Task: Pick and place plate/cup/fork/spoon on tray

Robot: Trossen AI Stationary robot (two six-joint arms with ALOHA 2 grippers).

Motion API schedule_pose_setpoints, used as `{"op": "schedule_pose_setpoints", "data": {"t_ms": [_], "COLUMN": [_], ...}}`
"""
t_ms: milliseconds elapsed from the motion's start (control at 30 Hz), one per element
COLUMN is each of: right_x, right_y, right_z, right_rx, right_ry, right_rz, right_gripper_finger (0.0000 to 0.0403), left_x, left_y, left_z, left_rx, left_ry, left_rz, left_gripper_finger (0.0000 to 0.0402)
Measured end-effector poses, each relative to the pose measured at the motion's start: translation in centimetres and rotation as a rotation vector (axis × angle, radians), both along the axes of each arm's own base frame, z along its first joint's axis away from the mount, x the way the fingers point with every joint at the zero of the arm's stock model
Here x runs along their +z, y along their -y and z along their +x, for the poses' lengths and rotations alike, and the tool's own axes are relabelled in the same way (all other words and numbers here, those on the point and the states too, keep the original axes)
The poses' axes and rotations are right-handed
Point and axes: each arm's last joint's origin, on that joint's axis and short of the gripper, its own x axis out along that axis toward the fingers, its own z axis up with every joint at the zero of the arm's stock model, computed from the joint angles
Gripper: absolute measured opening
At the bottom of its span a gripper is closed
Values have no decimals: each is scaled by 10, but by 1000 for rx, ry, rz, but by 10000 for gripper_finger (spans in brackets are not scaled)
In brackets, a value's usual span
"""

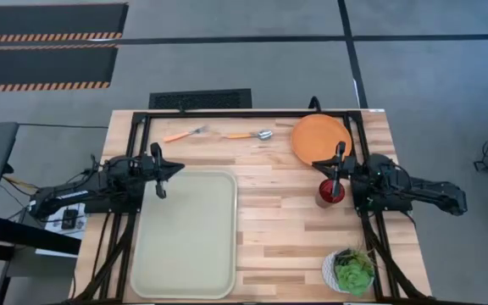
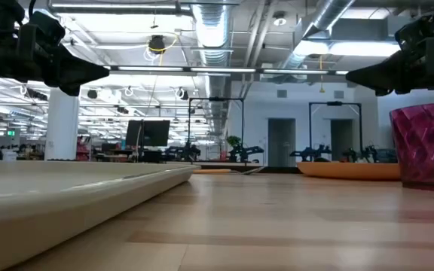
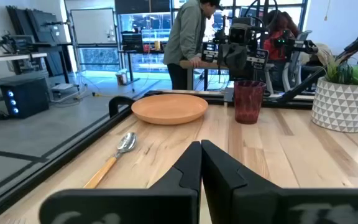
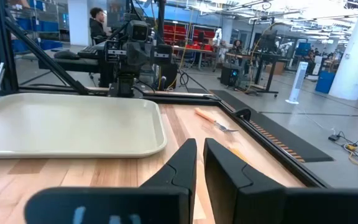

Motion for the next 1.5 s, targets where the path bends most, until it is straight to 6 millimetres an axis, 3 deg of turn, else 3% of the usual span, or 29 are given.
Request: {"op": "schedule_pose_setpoints", "data": {"t_ms": [1267,1500], "right_x": [0,0], "right_y": [0,0], "right_z": [0,0], "right_rx": [0,0], "right_ry": [0,0], "right_rz": [0,0], "right_gripper_finger": [56,56], "left_x": [0,1], "left_y": [0,0], "left_z": [0,0], "left_rx": [0,-1], "left_ry": [0,26], "left_rz": [0,-89], "left_gripper_finger": [0,0]}}
